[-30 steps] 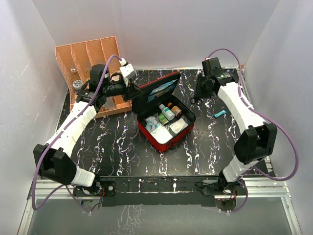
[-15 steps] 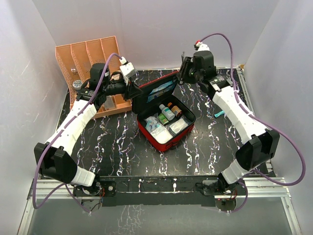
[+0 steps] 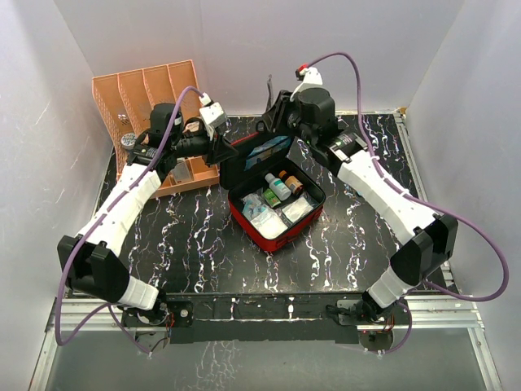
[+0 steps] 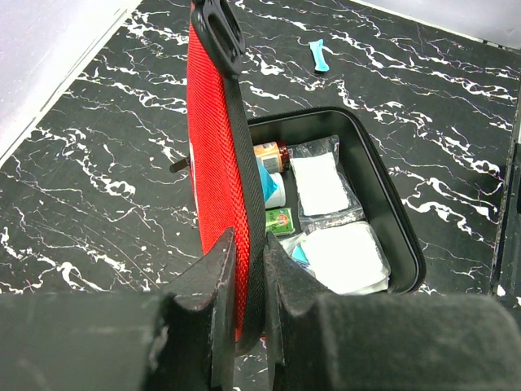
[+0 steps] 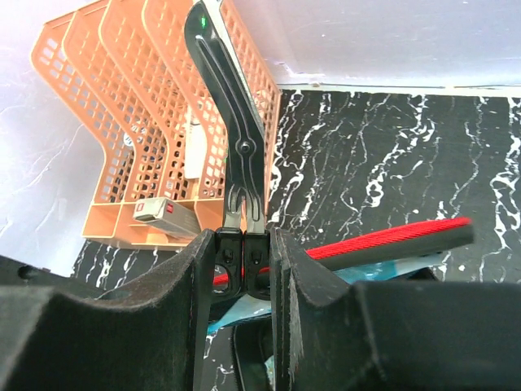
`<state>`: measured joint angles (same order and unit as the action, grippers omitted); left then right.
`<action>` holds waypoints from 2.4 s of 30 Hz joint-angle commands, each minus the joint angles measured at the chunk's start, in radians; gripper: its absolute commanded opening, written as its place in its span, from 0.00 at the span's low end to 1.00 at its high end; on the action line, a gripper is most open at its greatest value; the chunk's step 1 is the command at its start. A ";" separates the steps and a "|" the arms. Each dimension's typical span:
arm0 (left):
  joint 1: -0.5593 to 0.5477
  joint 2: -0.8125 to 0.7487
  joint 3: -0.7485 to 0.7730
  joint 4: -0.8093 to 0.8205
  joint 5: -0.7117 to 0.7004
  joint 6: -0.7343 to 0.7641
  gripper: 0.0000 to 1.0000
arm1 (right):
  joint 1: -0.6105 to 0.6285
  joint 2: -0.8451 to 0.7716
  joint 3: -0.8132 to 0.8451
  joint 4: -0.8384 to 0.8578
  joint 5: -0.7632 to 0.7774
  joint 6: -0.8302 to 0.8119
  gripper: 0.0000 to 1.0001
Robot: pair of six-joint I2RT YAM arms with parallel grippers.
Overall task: Organize the medicine kit
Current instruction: Place the scissors in the medicine box.
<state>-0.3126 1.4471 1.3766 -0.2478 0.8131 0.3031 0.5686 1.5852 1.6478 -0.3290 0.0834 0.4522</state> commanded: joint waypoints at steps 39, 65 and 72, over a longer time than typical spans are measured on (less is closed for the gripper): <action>0.053 0.180 0.130 -0.075 -0.082 -0.062 0.00 | 0.052 -0.045 -0.193 0.362 0.071 -0.128 0.00; 0.052 0.170 0.145 -0.134 -0.036 -0.039 0.00 | 0.051 0.075 -0.181 0.522 0.044 -0.232 0.00; 0.052 0.160 0.144 -0.136 -0.022 -0.044 0.00 | 0.051 0.090 -0.233 0.587 0.003 -0.246 0.00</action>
<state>-0.2523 1.5959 1.5234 -0.2710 0.7628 0.2512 0.6205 1.6745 1.4410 0.1265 0.1177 0.2291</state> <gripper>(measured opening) 0.112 0.278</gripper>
